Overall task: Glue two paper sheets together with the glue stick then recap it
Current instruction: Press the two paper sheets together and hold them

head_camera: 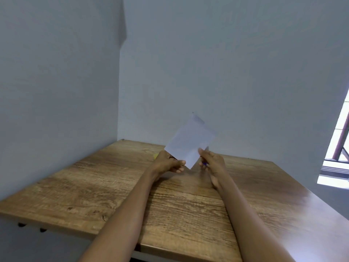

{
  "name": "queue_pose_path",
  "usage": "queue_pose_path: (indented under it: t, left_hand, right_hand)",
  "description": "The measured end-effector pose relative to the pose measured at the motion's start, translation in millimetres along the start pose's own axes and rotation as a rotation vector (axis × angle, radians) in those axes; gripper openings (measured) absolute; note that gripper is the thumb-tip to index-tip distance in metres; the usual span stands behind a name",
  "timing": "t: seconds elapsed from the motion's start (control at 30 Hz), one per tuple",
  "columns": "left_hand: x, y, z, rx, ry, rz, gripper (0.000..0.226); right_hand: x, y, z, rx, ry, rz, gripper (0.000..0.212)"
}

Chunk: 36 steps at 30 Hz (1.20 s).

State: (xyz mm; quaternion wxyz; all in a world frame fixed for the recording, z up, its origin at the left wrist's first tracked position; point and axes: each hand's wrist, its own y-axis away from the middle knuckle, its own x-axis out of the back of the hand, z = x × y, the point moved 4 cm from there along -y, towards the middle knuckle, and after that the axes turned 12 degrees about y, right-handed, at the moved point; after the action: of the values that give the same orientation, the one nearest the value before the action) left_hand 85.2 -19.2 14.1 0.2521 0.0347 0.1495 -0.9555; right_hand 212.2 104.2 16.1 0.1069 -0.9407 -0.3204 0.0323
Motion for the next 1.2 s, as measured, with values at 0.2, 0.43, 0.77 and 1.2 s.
queue_pose_path:
  t: [0.2,0.43,0.77,1.2]
  left_hand:
    - [1,-1,-2,0.052,-0.061,0.04,0.035]
    - [1,2,0,-0.025,0.005,0.031,0.038]
    - [3,1,-3,0.055,-0.022,-0.016,0.035]
    - [15,-6,6,-0.088,0.41,0.238,0.019]
  right_hand:
    - [10,-3,2,-0.006,-0.124,0.121,0.011]
    - [-21,0,4,0.027,-0.024,-0.056,0.017]
    - [16,-7,5,-0.029,-0.28,0.146,0.01]
    - [-10,-6,5,-0.05,-0.282,0.026,0.005]
